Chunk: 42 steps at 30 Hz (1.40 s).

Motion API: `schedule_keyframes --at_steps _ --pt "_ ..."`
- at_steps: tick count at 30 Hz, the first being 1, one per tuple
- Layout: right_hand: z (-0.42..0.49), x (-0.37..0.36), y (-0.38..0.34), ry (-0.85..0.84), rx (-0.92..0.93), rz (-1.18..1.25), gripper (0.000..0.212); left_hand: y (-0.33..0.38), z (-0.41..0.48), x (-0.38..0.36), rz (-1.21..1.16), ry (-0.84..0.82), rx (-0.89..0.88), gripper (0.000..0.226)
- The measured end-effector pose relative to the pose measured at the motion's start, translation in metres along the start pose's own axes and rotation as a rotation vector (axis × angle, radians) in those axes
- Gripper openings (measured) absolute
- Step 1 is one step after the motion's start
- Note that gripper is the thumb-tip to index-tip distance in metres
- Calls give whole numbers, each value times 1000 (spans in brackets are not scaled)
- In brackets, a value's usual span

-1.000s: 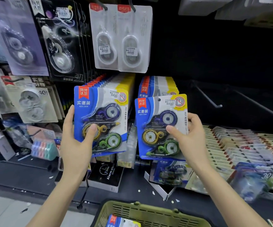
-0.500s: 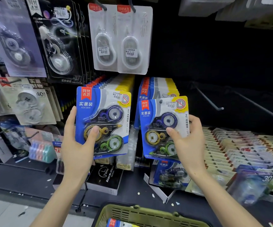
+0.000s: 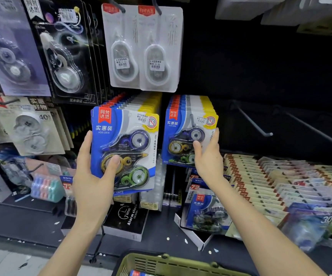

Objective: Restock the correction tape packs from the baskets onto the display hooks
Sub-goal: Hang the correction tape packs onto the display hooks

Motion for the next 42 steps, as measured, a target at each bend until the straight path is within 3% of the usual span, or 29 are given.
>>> schedule_keyframes --at_steps 6,8,12,16,18,21,23,29,35,42 --pt "-26 22 -4 151 8 -247 78 4 -3 -3 8 -21 2 65" --pt "-47 26 -17 115 77 -67 72 4 -4 -6 -37 -45 20 64" --pt "-88 -4 -52 -354 30 699 57 3 -12 -23 -153 -176 50 65" --pt "-91 10 -64 -271 120 919 49 1 -31 -57 -107 -401 39 63" --pt "-88 23 -58 -185 150 913 51 2 -29 -60 87 -427 -61 53" --pt "-83 44 -46 -92 185 805 61 20 -13 -50 555 -283 -416 52" --pt "-78 56 -42 -59 204 766 68 22 -2 -47 691 -201 -493 51" --pt "-59 69 -42 -14 196 648 77 -3 19 -54 848 -212 -484 53" --pt "-55 76 -45 35 210 603 73 -14 19 -66 885 -263 -526 53" --pt "-28 47 -23 -28 135 478 83 -15 20 -68 908 -253 -552 48"
Point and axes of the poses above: each hand's wrist, its own z-axis towards the middle knuckle, its own x-axis out of the back of the hand, y = z × x, the point moved 10 cm from there along z, towards the middle knuckle
